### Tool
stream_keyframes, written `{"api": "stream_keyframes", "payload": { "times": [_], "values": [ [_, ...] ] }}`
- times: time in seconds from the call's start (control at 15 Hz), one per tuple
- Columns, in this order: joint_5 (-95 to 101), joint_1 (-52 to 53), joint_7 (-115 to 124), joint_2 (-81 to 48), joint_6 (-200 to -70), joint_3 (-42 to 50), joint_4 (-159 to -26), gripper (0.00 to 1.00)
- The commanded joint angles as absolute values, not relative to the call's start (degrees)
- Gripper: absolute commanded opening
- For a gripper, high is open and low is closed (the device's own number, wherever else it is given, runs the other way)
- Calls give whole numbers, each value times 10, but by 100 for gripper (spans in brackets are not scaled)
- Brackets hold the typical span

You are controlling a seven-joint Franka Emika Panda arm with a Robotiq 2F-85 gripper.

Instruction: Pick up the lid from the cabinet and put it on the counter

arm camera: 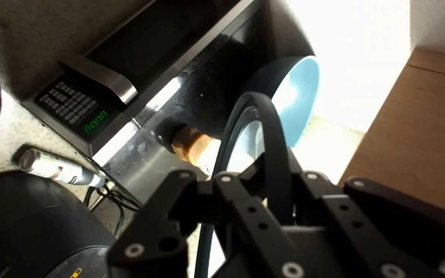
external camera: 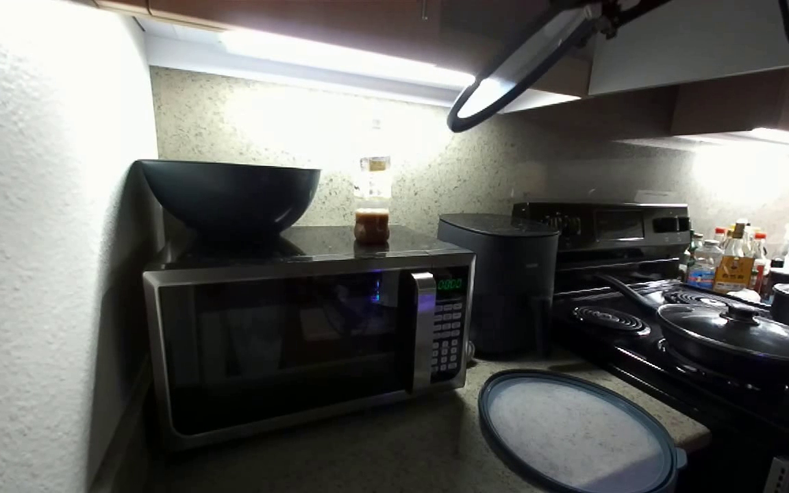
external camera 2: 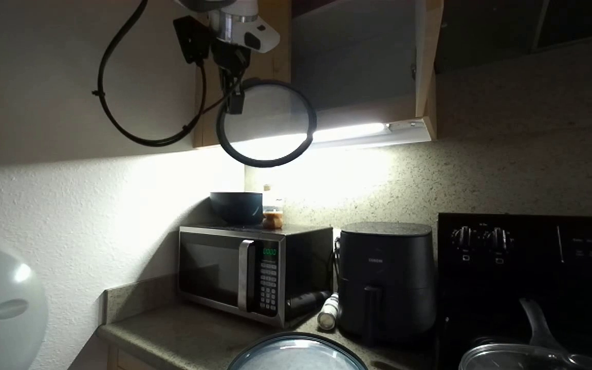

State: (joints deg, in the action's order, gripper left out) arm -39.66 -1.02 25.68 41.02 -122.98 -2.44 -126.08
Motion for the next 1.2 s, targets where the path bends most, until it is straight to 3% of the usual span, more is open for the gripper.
{"api": "stream_keyframes", "payload": {
  "times": [0.0, 0.53, 1.13],
  "values": [
    [-399, -24, 275, 403, -1238, -34, -1302, 7],
    [-381, -49, 357, 386, -1202, -44, -1379, 7],
    [-389, -39, 331, 382, -1208, -37, -1380, 6]
  ]
}}
